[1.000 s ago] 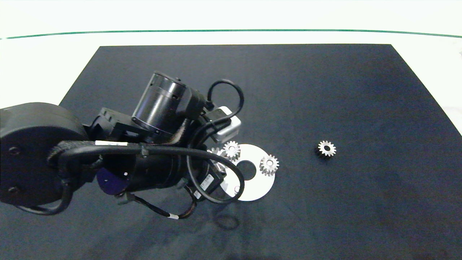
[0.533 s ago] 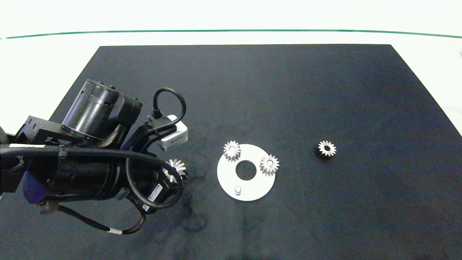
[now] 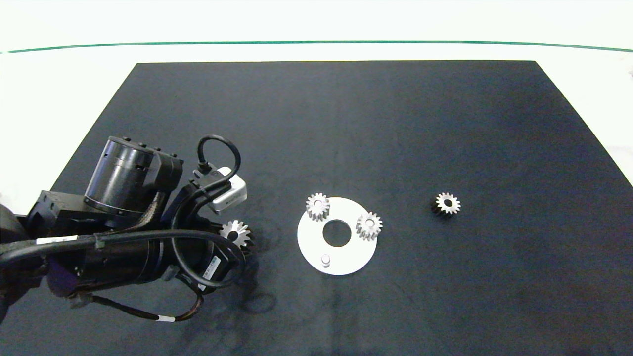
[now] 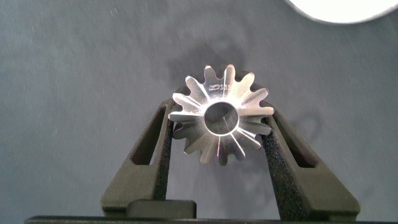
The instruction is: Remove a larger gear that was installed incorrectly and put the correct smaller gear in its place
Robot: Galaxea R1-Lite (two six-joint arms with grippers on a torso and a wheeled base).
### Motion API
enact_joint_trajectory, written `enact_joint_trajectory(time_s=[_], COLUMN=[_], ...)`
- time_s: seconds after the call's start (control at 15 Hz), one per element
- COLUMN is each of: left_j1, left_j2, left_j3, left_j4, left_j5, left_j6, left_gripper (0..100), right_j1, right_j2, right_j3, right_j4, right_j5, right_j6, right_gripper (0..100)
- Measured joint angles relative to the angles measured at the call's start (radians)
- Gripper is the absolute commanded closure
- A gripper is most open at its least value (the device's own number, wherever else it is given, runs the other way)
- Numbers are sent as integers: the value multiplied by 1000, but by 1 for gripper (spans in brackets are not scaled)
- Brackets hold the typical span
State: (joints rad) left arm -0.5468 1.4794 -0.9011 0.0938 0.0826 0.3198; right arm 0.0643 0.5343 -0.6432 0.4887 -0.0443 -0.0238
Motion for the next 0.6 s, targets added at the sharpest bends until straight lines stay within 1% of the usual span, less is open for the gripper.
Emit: enact_joint_trajectory(time_s=[0.07,0.2,0.6], left_j1=[2,4,9], left_j2=[13,31,73], left_j3=[21,35,64], left_j4=[-36,-44,-67], left_j5=[0,1,1], left_j6=[-4,-5,-4], left_gripper=[72,72,72], right_j1=[-1,0,0], right_j2=[0,0,1], right_j3=[0,0,0], right_j4=[0,0,0], right_j5=[-4,-9,-10], right_j6=[0,0,0], right_gripper=[0,0,0])
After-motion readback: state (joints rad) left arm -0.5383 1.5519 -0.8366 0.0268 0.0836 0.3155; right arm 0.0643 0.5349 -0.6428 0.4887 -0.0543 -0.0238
